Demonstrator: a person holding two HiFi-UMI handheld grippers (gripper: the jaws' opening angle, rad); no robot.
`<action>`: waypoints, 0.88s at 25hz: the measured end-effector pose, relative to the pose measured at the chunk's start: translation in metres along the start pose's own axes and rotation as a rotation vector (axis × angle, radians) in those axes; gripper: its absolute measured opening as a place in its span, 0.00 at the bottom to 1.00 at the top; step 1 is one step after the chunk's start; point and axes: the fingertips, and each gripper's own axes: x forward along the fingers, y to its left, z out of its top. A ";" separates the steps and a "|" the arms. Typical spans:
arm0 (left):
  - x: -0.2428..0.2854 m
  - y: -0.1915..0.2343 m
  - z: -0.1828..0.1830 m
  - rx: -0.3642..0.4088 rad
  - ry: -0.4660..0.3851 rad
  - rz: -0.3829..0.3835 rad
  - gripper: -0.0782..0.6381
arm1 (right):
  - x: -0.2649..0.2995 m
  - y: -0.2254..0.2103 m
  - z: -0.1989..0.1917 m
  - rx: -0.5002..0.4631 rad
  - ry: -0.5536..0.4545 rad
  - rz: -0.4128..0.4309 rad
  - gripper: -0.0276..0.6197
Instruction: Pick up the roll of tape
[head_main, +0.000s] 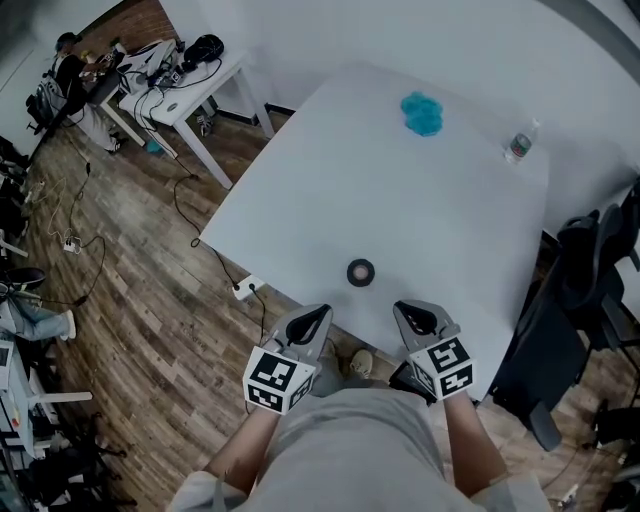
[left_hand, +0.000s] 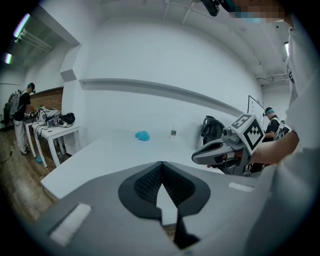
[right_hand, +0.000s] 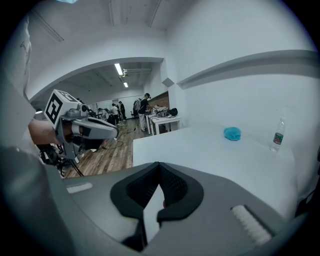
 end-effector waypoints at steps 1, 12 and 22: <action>0.001 0.000 0.000 0.006 0.005 -0.003 0.13 | 0.001 -0.001 0.001 0.005 0.003 -0.002 0.05; 0.014 0.025 -0.003 0.013 0.046 -0.050 0.13 | 0.018 -0.005 0.007 0.020 0.034 -0.049 0.05; 0.038 0.040 -0.008 0.043 0.083 -0.126 0.13 | 0.039 -0.014 0.003 0.059 0.056 -0.095 0.05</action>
